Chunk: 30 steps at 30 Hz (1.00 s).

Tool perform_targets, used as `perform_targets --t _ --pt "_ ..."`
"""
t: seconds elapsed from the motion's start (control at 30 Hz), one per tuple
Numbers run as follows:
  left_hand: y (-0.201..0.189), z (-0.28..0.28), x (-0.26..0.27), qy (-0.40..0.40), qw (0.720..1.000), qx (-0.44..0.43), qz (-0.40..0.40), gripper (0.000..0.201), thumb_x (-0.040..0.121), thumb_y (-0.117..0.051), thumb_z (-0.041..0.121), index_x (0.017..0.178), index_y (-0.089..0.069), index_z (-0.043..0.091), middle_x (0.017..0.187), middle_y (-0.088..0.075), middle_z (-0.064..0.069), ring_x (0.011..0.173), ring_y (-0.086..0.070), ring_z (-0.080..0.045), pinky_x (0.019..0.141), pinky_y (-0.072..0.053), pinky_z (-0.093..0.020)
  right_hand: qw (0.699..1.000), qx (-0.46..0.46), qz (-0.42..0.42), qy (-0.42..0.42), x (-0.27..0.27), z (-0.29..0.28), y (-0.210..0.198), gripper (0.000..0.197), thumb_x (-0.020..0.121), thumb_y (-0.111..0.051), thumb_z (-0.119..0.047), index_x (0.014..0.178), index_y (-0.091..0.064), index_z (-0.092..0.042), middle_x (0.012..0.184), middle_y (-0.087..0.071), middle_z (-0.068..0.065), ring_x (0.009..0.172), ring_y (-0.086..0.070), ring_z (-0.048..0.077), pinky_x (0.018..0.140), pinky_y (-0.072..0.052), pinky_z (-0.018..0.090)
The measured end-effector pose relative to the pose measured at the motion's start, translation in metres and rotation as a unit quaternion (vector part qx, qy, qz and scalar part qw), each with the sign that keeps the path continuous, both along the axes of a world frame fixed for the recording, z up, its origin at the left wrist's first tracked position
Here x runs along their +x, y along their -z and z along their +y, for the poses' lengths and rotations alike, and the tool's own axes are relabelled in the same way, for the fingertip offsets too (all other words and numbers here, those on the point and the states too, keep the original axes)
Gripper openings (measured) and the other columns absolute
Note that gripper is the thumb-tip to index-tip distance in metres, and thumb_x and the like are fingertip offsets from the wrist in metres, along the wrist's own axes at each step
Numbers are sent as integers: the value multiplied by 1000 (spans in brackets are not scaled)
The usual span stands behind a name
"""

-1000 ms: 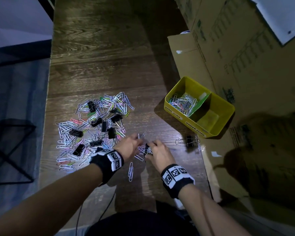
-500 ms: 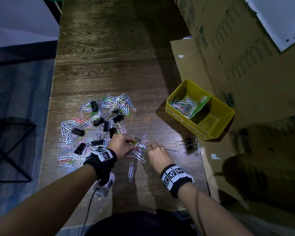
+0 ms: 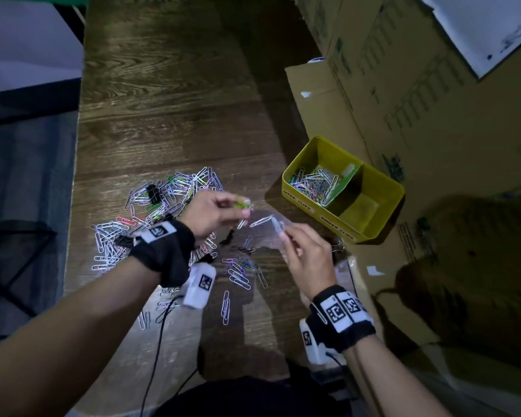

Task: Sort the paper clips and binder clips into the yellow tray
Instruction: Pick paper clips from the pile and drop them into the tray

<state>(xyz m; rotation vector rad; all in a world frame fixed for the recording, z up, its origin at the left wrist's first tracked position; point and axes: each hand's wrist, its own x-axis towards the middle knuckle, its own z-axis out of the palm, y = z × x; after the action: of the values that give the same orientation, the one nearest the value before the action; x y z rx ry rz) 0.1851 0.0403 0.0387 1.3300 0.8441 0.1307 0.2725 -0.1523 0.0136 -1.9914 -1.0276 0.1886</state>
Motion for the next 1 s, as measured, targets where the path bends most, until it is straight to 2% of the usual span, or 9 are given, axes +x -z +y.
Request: perform_targets --t 0.07,0.2,0.37,0.47,0.6,0.77,0.87,0.93,1.0 --pt "-13 4 25 23 999 12 -28 19 60 -77 8 75 -75 20 71 -73 -3 69 -67 -19 73 -58 -33 998 44 -9 37 13 2 -11 17 87 -64 -6 101 -68 4 97 -67 10 82 -57 5 79 -46 5" --pt "-28 -1 83 37 997 -1 -72 19 71 -71 -5 76 -72 13 64 -70 -3 59 -63 -17 67 -56 -31 991 86 2 104 44 9 -30 21 91 -60 -15 104 -68 -1 100 -66 7 83 -65 16 72 -57 33" --pt "-17 -19 141 24 999 15 -35 11 79 -66 -5 76 -67 6 52 -63 1 48 -56 -11 50 -51 -21 982 69 -29 173 82 27 -41 19 91 -59 -14 103 -70 -3 98 -69 9 85 -64 19 80 -50 26" --pt "-10 -18 154 117 990 76 36 27 82 -54 -7 99 -69 7 76 -69 -3 60 -58 -17 60 -52 -30 980 1 -5 198 100 39 -35 22 92 -57 -19 107 -68 -7 101 -70 10 93 -64 23 89 -49 34" --pt "-11 -1 148 215 963 147 67 55 76 -49 -12 117 -64 21 119 -65 -1 97 -62 -14 87 -53 -33 976 -93 10 196 121 53 -24 23 94 -52 -23 108 -67 -12 102 -70 11 94 -64 29 86 -51 47" --pt "-16 7 121 142 989 43 -13 50 78 -47 -19 114 -64 11 114 -66 -6 103 -61 -15 74 -49 -26 963 -207 -23 173 134 60 -14 21 94 -49 -23 101 -66 -13 93 -68 13 83 -65 30 77 -55 46" --pt "-5 12 95 79 997 19 -8 30 83 -51 -12 94 -68 11 93 -70 -7 86 -67 -20 72 -53 -32 947 -289 -59 124 131 62 -16 21 94 -50 -22 106 -65 -13 93 -69 13 84 -63 30 86 -50 47" --pt "11 16 73 118 990 66 28 29 85 -52 -8 85 -68 15 85 -71 -7 77 -67 -20 70 -54 -35 950 -285 -77 100 126 62 -19 29 92 -52 -24 118 -62 -14 102 -69 14 90 -64 31 93 -46 49" --pt "28 18 49 237 945 205 95 27 86 -53 -2 87 -69 19 88 -72 -4 79 -66 -15 78 -53 -31 967 -228 -74 84 117 62 -25 33 90 -54 -23 121 -61 -15 111 -66 14 94 -64 30 97 -42 51"
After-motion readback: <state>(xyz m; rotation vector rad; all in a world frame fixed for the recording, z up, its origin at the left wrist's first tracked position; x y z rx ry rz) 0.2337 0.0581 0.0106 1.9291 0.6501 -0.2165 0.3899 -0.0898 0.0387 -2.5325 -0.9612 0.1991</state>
